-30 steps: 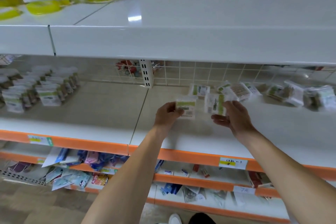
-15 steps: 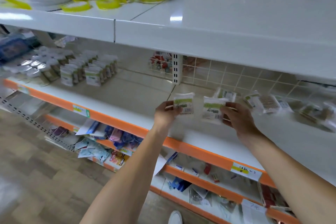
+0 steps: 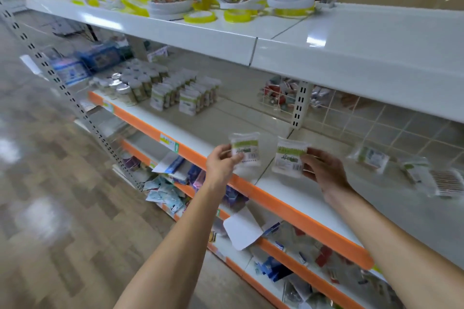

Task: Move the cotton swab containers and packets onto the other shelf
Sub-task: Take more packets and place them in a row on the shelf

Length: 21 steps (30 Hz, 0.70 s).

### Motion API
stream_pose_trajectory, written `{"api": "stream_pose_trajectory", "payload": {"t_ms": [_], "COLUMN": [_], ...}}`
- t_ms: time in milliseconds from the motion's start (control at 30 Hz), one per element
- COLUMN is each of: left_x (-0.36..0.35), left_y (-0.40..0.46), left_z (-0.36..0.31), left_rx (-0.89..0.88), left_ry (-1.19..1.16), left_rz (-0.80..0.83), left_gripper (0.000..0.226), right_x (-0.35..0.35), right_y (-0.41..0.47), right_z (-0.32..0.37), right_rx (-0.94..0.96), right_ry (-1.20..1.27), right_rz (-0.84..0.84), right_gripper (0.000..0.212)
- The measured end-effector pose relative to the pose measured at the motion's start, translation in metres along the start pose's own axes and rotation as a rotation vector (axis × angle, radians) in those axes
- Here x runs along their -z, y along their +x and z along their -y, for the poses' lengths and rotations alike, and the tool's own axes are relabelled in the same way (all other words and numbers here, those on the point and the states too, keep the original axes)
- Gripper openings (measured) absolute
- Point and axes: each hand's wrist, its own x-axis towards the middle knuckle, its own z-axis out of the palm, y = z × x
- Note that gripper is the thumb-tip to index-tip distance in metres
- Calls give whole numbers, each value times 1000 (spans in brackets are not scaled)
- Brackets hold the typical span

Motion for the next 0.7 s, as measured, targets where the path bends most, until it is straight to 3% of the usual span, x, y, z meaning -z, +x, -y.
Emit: {"api": "stream_pose_trajectory", "payload": {"t_ms": [700], "left_x": [191], "left_y": [128], "left_z": [-50], "left_rx": [-107], "left_ry": [143], "left_rz": [-50], "left_gripper": [29], "right_x": [-241], "right_y": [16], "right_z": [-27], "right_rx": [-55], "right_ry": [261], "right_rz": [-36], "right_gripper": [15]}}
